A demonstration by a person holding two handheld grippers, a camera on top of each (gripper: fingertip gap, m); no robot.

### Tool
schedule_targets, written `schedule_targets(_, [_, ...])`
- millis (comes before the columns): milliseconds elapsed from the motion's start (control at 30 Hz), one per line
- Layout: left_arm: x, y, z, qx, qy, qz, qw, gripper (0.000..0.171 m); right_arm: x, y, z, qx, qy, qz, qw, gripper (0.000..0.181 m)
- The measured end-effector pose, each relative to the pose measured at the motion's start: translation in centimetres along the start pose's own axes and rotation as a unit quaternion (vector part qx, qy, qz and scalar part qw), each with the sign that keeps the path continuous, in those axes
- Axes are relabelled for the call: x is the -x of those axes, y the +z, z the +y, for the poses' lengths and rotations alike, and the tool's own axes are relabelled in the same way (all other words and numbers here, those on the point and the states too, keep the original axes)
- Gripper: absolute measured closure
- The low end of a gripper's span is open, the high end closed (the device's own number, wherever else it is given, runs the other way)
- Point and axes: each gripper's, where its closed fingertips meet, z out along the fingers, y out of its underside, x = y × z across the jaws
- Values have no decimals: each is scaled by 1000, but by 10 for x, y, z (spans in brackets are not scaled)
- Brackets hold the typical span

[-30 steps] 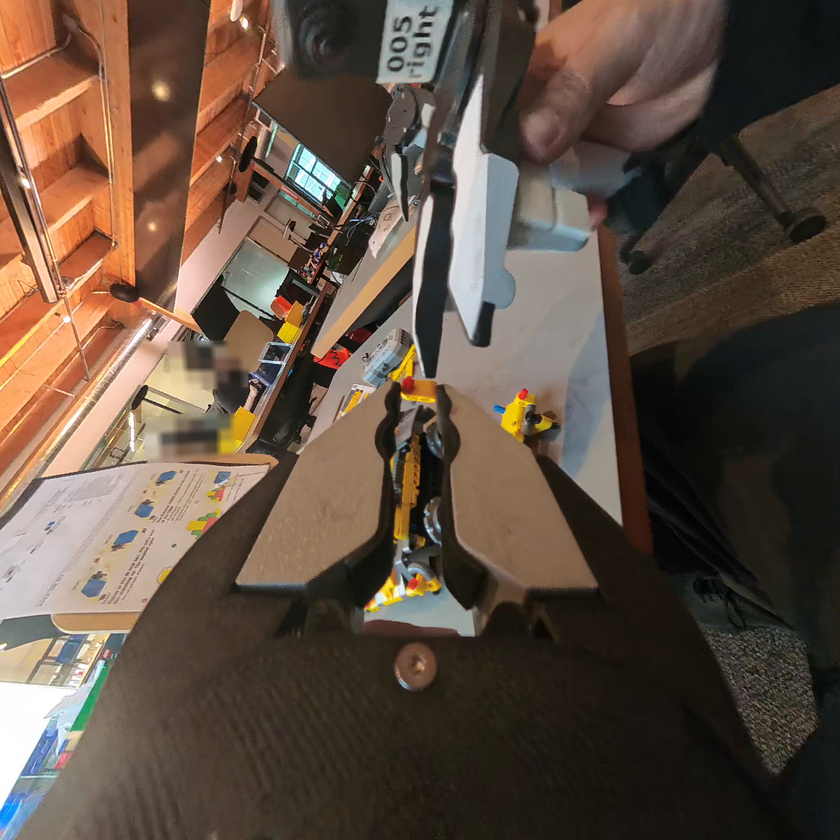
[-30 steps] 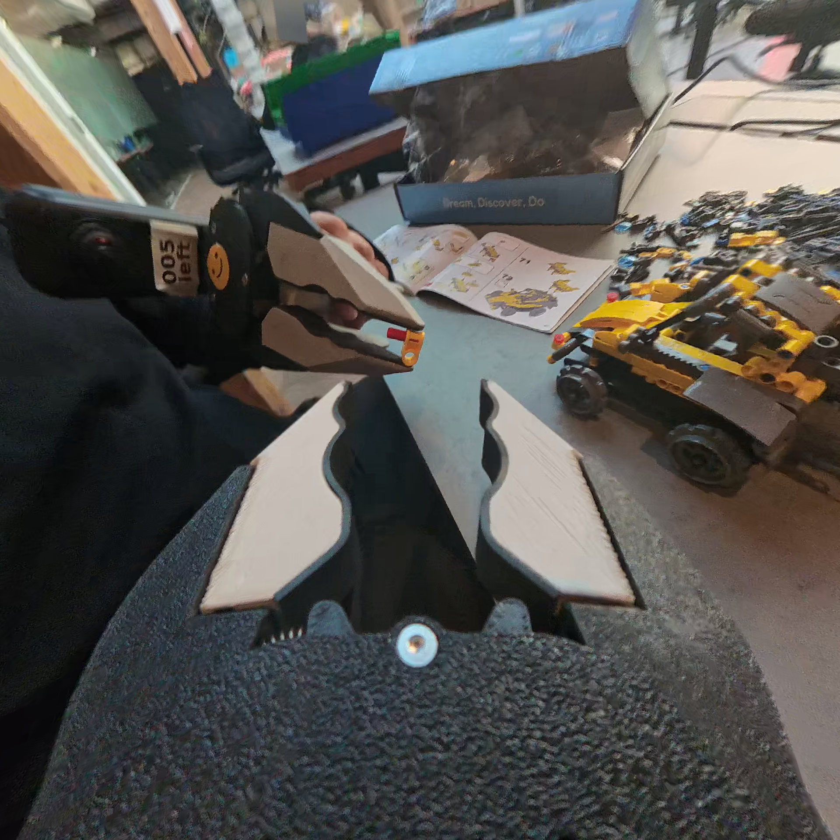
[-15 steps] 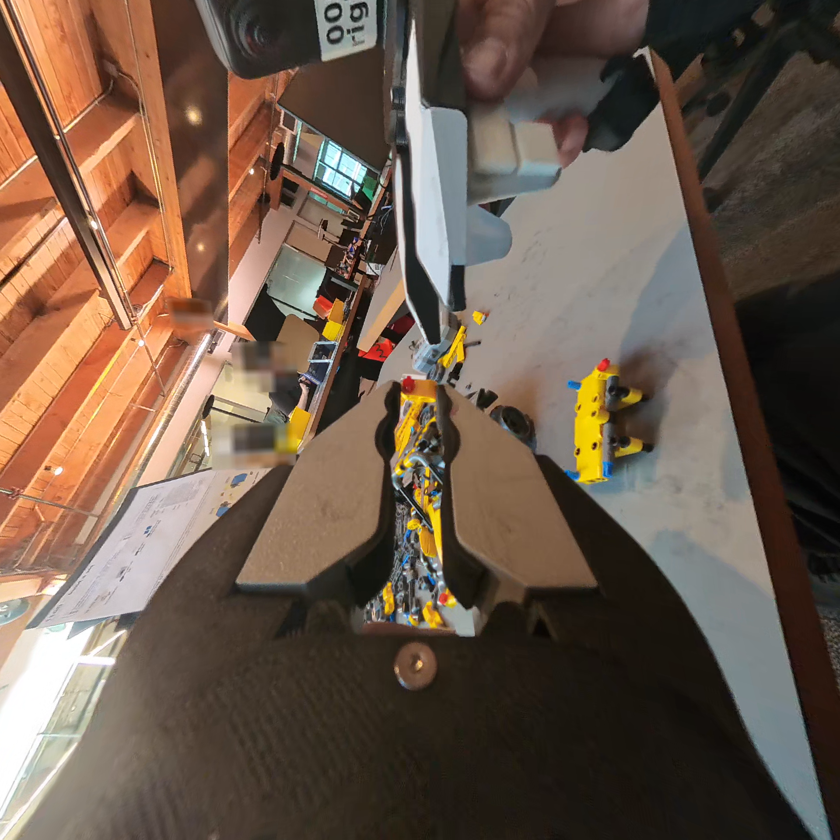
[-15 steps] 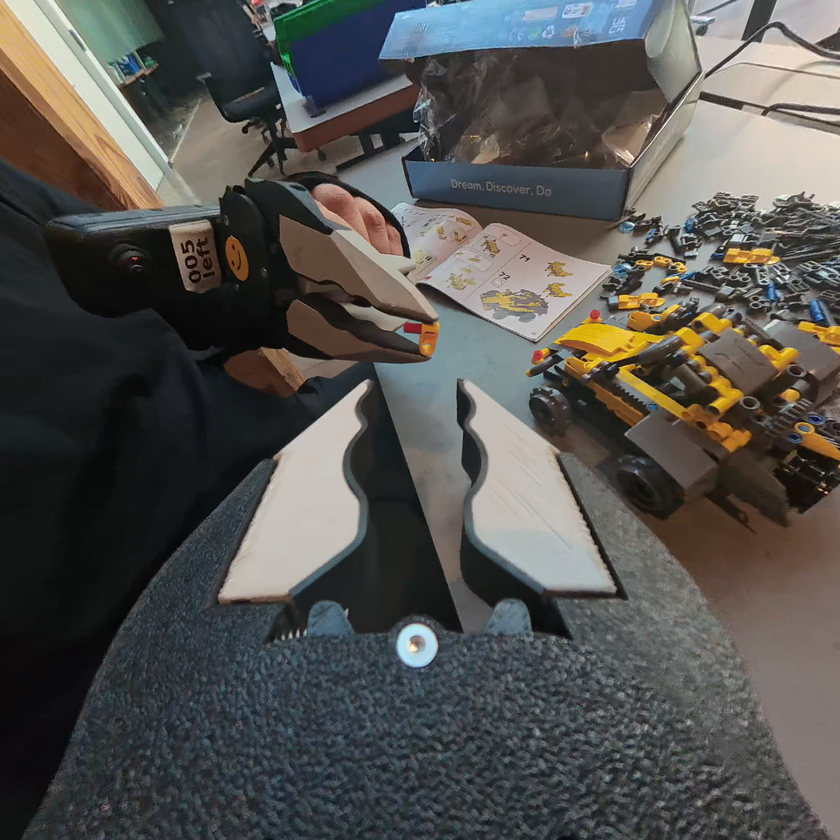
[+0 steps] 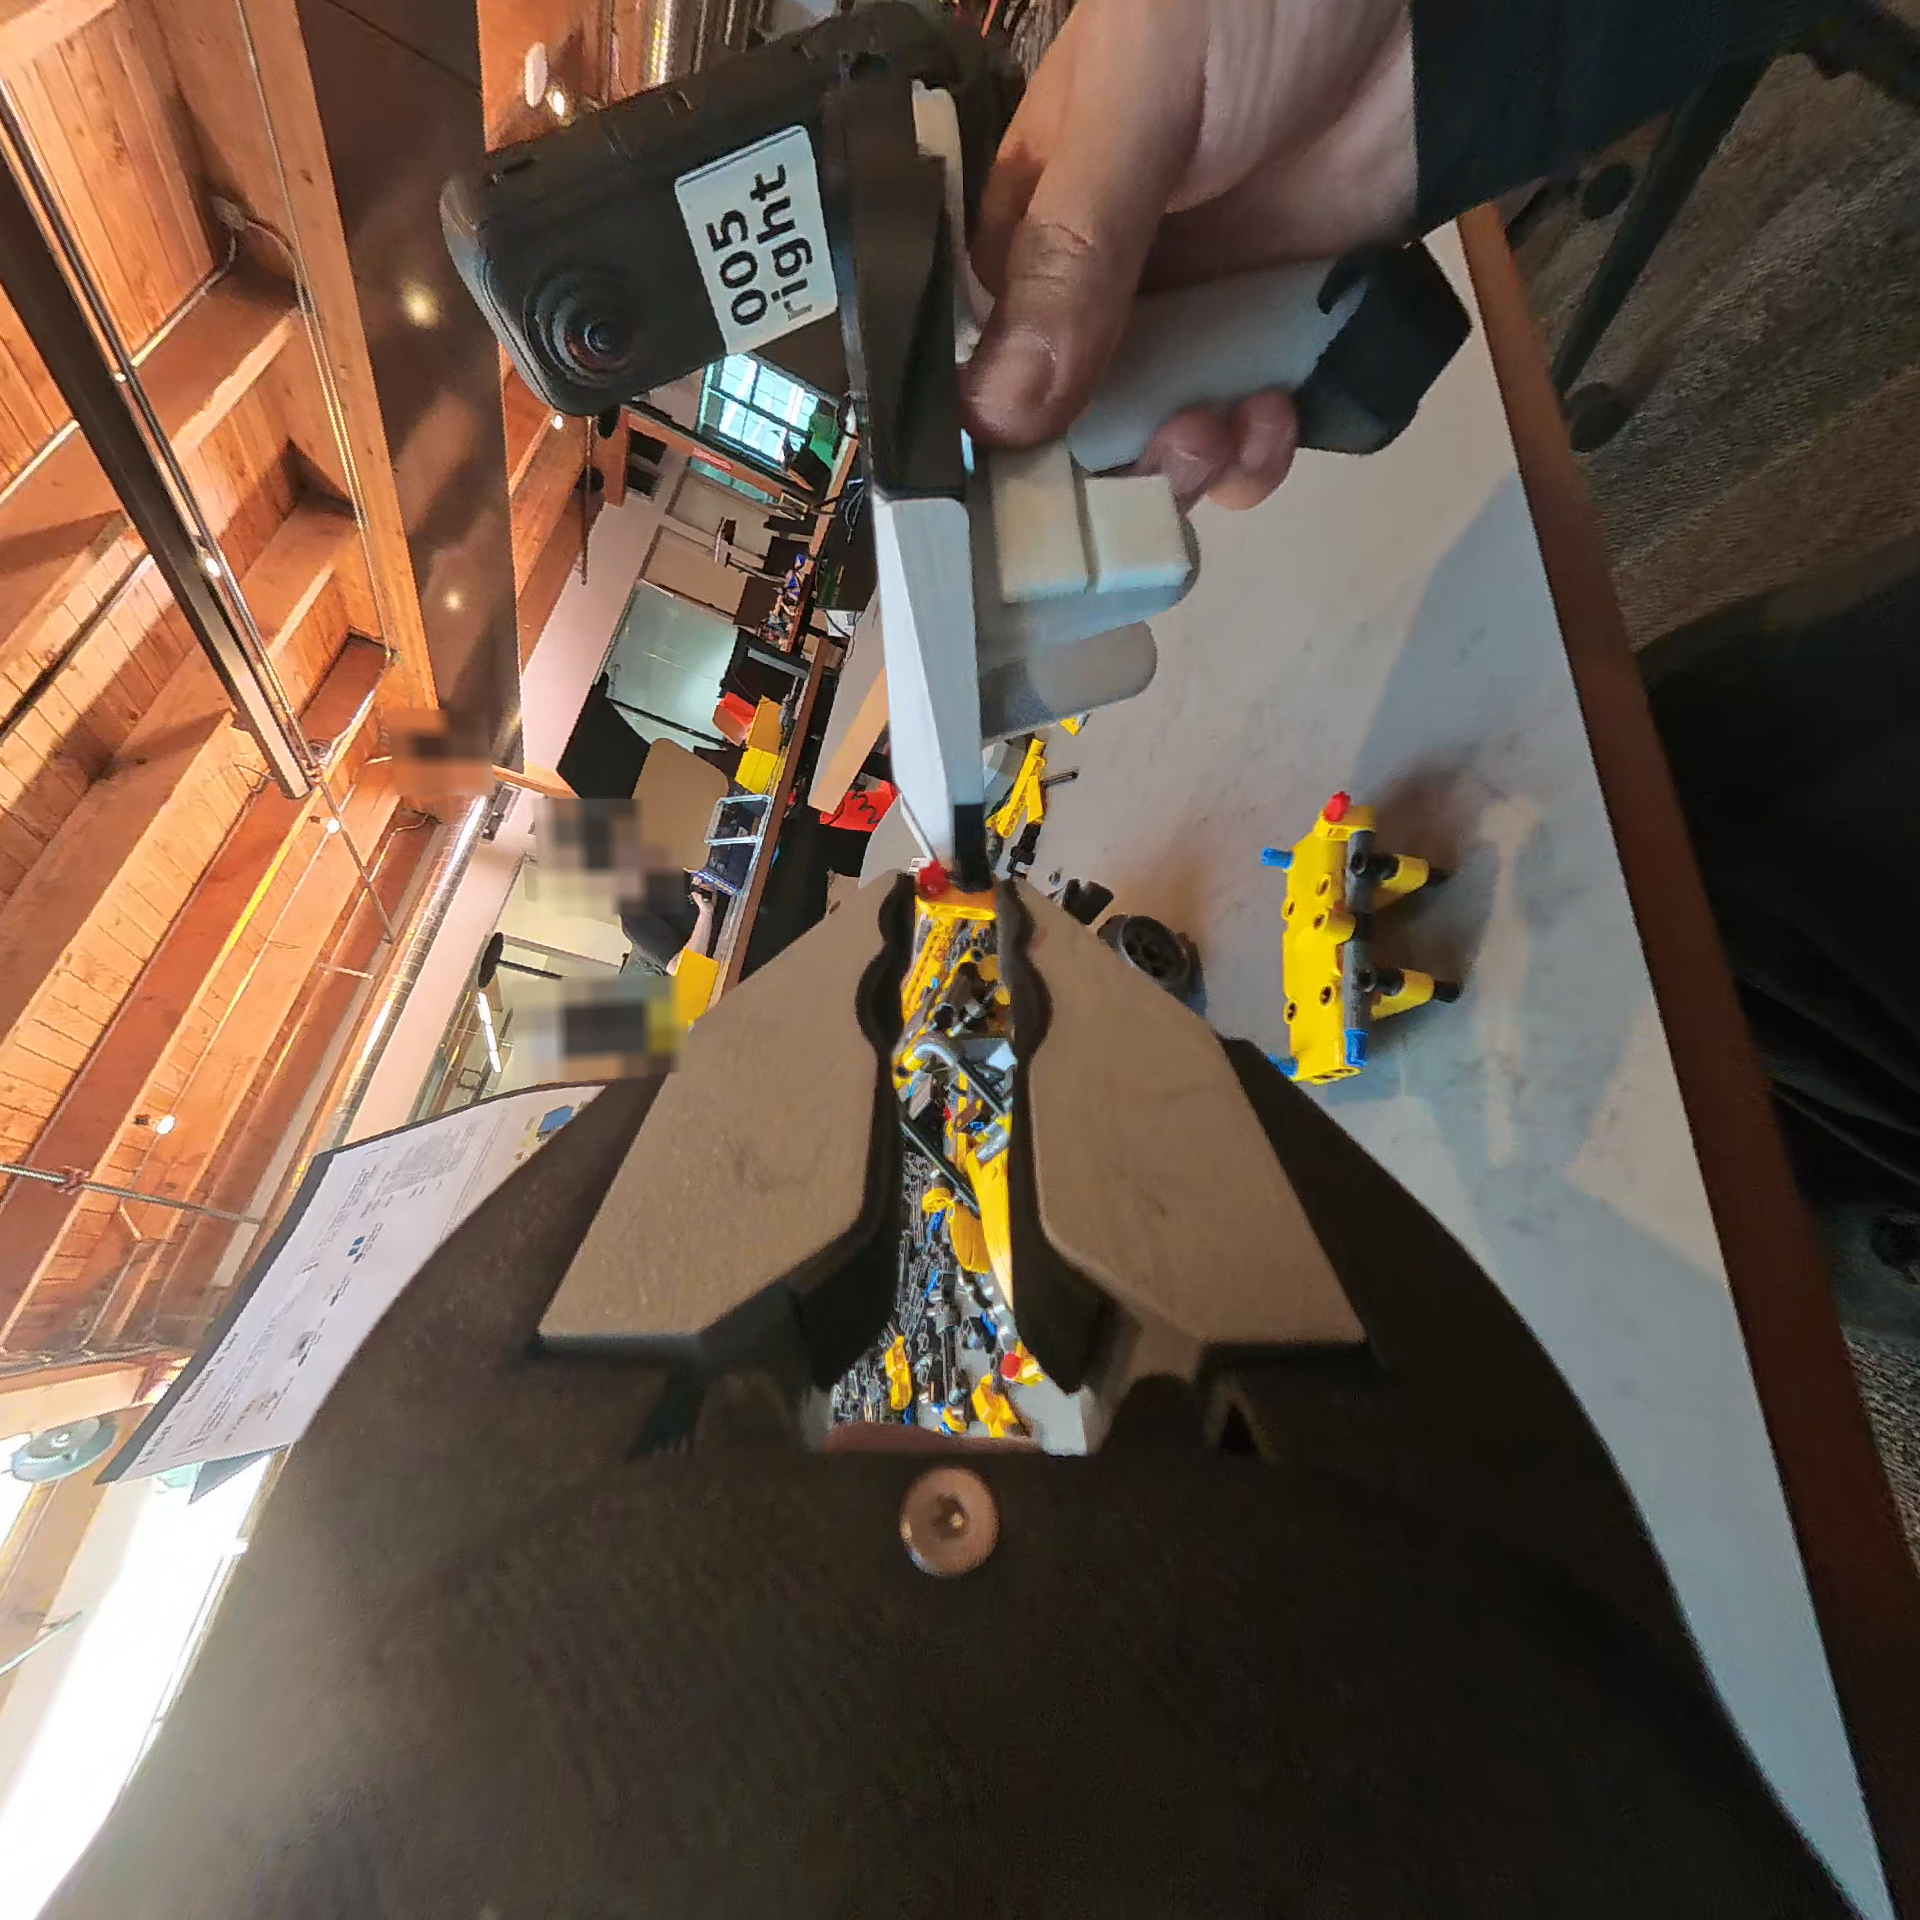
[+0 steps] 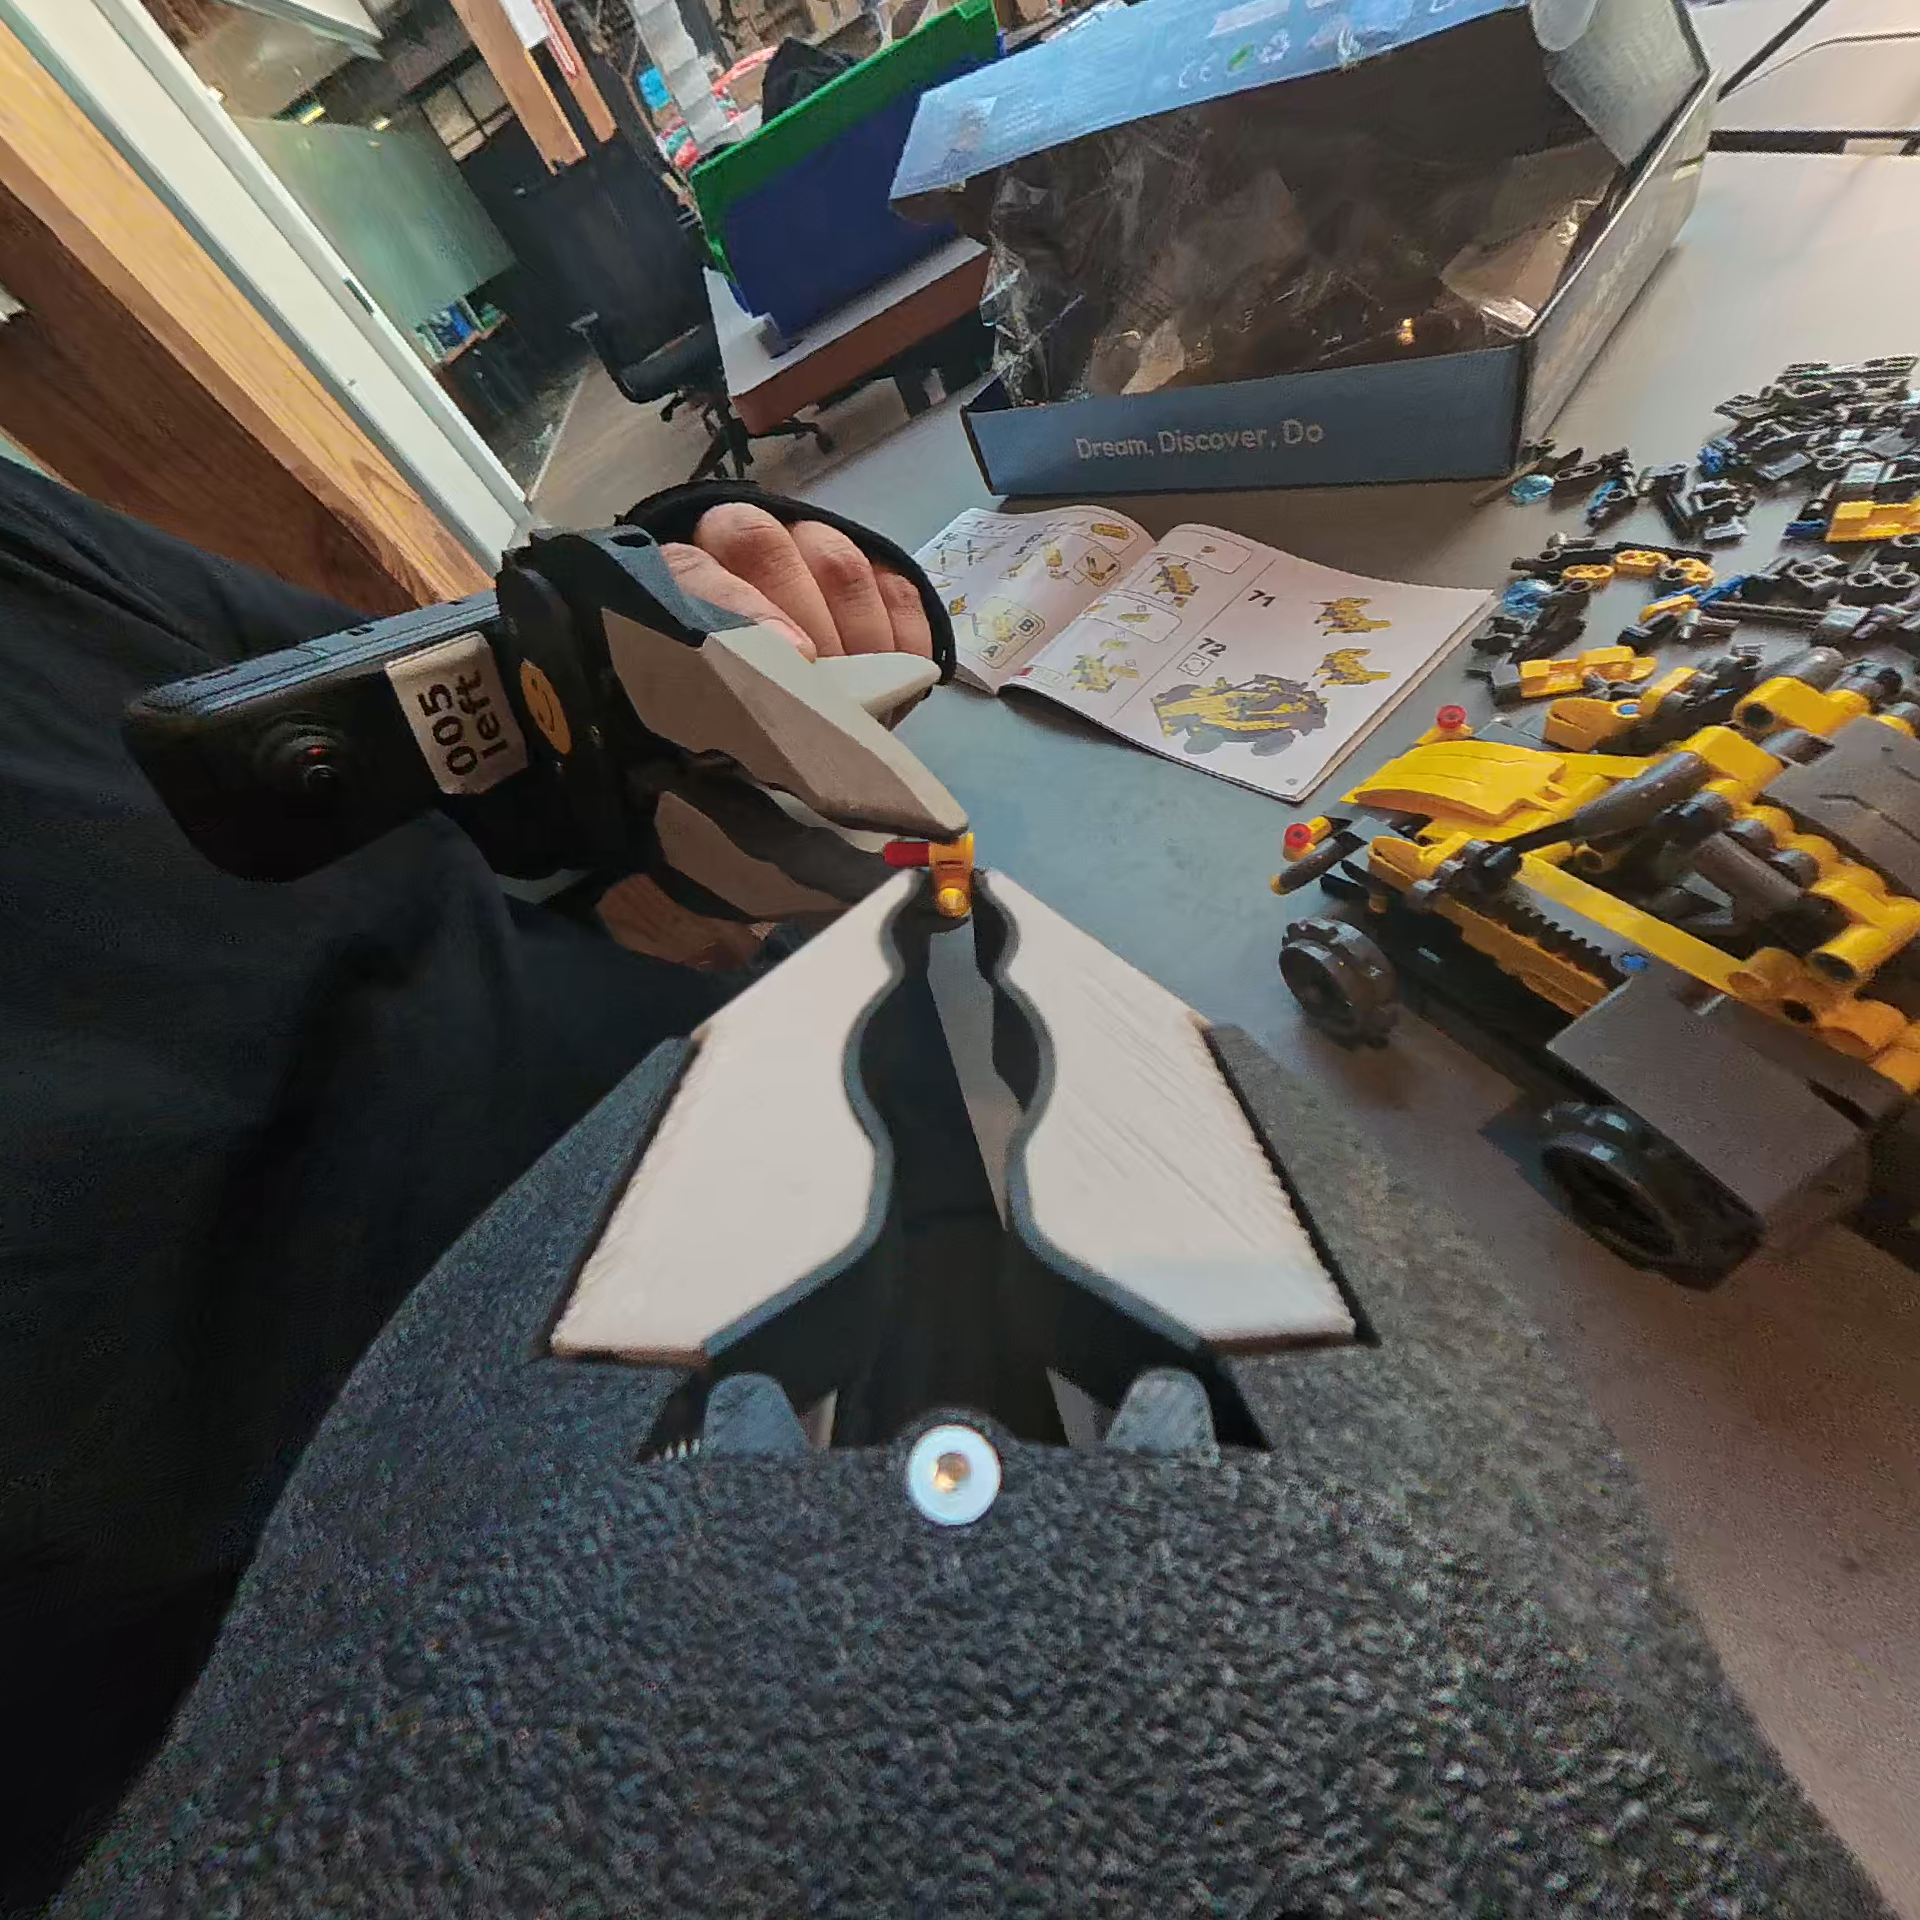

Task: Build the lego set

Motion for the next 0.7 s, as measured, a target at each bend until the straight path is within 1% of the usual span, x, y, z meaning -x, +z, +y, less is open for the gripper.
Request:
schedule_targets(100, [-3, 0, -1, -6, -6, 9, 1000, 160, 1, 1, 3, 7, -8, 1, 1000, 174])
schedule_targets(200, [-7, -2, -3, -18, -19, 25, 999, 160, 5, 2, 7, 10, -3, -21, 1000, 174])
schedule_targets(367, [-20, -2, 0, -14, -12, 55, 998, 160, 4, 6, 18, 30, 4, -35, 999, 174])
schedule_targets(467, [-26, -1, 5, -6, -9, 66, 998, 160, 0, 8, 24, 41, 24, -39, 998, 173])
schedule_targets(533, [-35, 1, 13, 4, -23, 85, 996, 160, -15, 8, 33, 69, 22, 8, 997, 158])
schedule_targets(600, [-46, 4, 27, 18, -46, 110, 993, 160, -27, 3, 48, 113, -23, 66, 991, 157])
schedule_targets(700, [-69, 4, 47, 46, -76, 171, 981, 159, -38, 0, 74, 189, -102, 142, 966, 156])
